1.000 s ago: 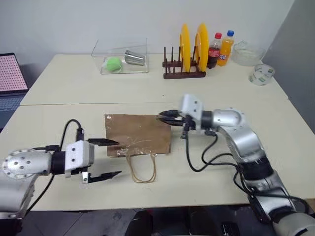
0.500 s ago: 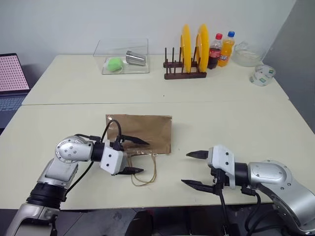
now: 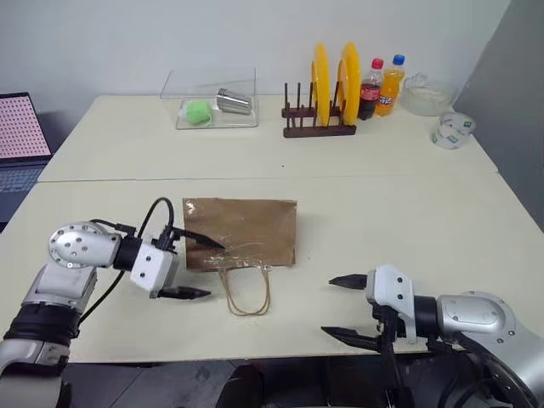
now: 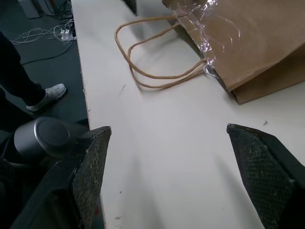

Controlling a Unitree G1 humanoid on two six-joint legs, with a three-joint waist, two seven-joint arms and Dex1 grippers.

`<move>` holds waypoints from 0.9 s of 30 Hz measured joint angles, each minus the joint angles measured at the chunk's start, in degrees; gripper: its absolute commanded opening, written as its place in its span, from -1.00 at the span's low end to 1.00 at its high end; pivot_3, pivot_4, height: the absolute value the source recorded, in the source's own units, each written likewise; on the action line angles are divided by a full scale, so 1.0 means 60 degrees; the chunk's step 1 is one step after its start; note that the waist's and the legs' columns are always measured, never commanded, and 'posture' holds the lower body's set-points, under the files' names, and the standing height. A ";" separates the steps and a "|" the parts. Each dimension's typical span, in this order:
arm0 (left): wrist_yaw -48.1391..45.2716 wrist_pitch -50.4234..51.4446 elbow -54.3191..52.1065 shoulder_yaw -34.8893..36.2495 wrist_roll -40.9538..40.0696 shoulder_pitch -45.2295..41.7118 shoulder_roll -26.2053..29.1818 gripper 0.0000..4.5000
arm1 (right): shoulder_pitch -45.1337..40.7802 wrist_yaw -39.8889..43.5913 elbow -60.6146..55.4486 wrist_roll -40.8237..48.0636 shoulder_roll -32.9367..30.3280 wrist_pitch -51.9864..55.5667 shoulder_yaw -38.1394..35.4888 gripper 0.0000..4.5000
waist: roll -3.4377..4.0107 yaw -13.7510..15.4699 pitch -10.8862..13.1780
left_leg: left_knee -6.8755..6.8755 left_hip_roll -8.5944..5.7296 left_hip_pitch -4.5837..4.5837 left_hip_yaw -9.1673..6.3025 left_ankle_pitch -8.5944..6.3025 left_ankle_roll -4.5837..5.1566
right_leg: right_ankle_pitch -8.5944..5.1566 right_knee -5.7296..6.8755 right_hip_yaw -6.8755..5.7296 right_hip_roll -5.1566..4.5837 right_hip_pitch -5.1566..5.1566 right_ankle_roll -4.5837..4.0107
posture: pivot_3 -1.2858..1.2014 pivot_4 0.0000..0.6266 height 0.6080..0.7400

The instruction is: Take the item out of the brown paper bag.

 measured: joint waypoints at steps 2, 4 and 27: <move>0.0049 -0.0192 -0.0109 -0.0027 0.0040 0.0034 -0.0129 1.00 | -0.0106 0.0004 0.0034 0.0010 -0.0023 -0.0060 0.0024 0.81 | 0.0000 0.0016 0.0000 | 0.0002 -0.0002 0.0001 -0.0001 0.0000 0.0000 | 0.0000 -0.0005 0.0000 -0.0001 0.0008 0.0000 | 0.03 -0.52 1.00; 0.0231 -0.0346 -0.0121 -0.0117 0.0172 -0.0072 -0.0403 1.00 | -0.0166 0.0011 0.0056 0.0067 -0.0046 -0.0068 0.0090 0.81 | -0.0001 0.0061 -0.0001 | 0.0003 -0.0003 0.0004 -0.0017 0.0000 0.0000 | 0.0001 -0.0025 -0.0016 0.0000 0.0029 0.0002 | 0.03 -0.52 1.00; 0.2851 0.4390 -0.1652 -0.0817 0.0417 -0.1593 -0.2538 -0.91 | -0.1084 -0.1264 0.0082 -0.0125 0.0285 0.0234 0.1752 0.83 | -0.0006 0.0032 -0.0004 | 0.0031 -0.0010 0.0002 -0.0042 0.0000 0.0000 | 0.0007 -0.0039 -0.0034 0.0001 0.0052 0.0012 | 0.03 -0.52 1.00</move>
